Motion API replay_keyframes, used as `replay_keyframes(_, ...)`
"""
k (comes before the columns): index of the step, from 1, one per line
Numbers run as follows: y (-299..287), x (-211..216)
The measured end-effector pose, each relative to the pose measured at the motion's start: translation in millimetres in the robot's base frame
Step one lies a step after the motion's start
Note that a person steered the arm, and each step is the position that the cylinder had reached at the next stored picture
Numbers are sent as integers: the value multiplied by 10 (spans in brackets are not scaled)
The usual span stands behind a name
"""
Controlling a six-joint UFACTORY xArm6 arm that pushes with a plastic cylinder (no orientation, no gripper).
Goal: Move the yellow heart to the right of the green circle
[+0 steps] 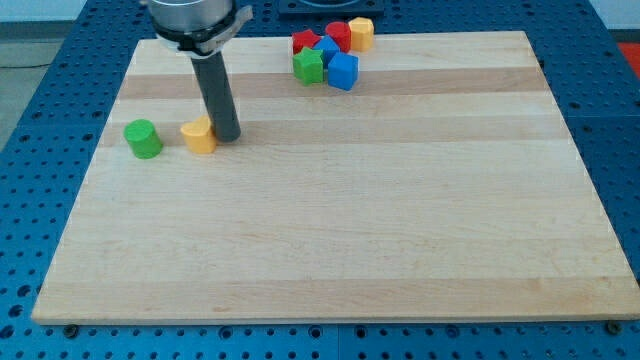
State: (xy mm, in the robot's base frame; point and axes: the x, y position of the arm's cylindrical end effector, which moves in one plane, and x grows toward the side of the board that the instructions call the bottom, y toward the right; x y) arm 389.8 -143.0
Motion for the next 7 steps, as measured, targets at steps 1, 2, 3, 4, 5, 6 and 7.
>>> replay_keyframes(1,-122,0)
replay_keyframes(2,-244,0)
replay_keyframes(3,-354,0)
replay_keyframes(4,-392,0)
replay_keyframes(5,-393,0)
replay_keyframes(6,-302,-8)
replay_keyframes(7,79,-8)
